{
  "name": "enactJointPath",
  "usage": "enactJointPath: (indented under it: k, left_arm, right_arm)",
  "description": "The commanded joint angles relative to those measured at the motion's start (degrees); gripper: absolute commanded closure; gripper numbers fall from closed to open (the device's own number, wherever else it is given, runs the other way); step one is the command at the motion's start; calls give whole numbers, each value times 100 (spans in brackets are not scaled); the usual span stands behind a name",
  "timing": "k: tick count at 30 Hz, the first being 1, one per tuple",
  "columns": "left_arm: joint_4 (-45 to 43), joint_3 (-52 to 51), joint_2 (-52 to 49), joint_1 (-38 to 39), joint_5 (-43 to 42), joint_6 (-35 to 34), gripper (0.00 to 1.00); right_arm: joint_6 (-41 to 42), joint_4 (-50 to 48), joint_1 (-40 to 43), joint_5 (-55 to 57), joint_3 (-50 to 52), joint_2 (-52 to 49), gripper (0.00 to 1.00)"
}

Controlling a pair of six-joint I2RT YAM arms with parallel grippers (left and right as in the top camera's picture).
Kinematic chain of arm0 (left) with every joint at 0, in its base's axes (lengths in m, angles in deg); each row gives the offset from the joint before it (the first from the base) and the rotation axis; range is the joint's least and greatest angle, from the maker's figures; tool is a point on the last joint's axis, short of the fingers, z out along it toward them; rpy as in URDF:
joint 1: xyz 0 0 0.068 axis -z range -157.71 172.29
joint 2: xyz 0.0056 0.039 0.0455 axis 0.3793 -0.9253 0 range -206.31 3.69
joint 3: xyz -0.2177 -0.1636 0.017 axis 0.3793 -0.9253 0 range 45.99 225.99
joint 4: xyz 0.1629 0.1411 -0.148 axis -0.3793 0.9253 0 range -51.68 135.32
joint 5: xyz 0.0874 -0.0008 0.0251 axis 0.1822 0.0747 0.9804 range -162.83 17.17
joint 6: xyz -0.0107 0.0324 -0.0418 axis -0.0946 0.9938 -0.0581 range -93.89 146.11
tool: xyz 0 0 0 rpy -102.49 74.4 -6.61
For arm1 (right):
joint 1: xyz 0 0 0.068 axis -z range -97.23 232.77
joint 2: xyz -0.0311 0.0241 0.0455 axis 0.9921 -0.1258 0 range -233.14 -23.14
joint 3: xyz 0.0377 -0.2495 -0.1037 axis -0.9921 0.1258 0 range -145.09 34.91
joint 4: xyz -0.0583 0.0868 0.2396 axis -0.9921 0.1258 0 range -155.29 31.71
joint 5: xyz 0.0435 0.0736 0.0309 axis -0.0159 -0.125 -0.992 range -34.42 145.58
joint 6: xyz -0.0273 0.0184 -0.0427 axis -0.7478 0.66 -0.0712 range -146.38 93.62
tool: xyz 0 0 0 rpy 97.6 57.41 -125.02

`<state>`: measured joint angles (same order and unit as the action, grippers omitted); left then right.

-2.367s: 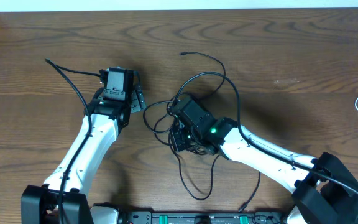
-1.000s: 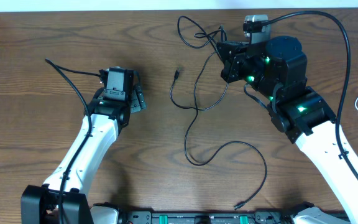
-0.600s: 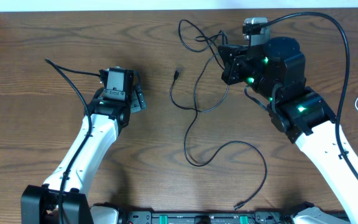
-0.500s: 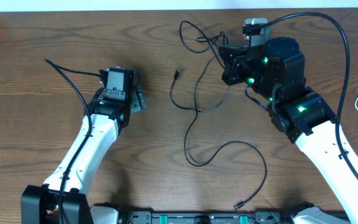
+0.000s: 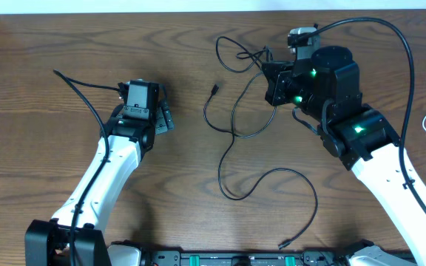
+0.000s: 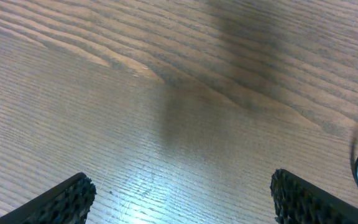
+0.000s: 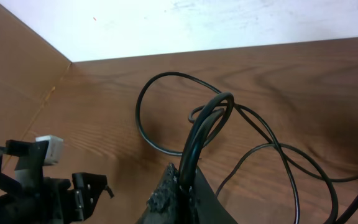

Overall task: Untangle cables
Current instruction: 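Move the left gripper right toward the black cables held by the right gripper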

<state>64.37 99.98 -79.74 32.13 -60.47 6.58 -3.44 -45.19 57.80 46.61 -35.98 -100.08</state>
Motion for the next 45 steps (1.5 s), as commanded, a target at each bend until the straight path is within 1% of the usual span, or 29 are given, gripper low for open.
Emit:
enactJointPath:
  k: [1,4,8,11,16,27,31,34,38,41,45]
  left_arm:
    - [26,61,87,-17,0,-76,9]
    - [-48,61,87,-17,-605,-74,9]
    - [-219,61,83,-13,-2347,-74,9]
    - [-466,61,81,-13,-3421,-74,9]
    - [-1204,61,81,-13,-4367,-173,9]
    - [-2712,61,81,-13,-5733,-1377,9]
    - [-3220,61,81,-13,-6078,-1882,9]
    - [-3462,61,81,-13,-6144,-2208,9]
    - [-3550,61,81,-13,-6140,-2275,9]
    - [-3563,61,81,-13,-6118,-2476,9]
    - [-3560,61,72,-13,-5995,-2474,9]
  right_arm:
    - [-96,42,35,68,-131,81,99]
    - [-92,33,33,42,-131,81,99]
    - [-92,35,33,26,-131,81,99]
    - [-68,22,33,-59,-131,81,99]
    - [-70,33,2,-223,-131,81,99]
    - [-98,236,2,-212,-131,44,99]
    - [-96,286,2,-212,-131,15,99]
    - [-96,289,2,-212,-131,11,99]
    - [-94,289,-15,-258,-131,11,99]
    - [-92,286,-52,-356,-131,11,99]
    - [-92,291,-63,-634,-131,11,99]
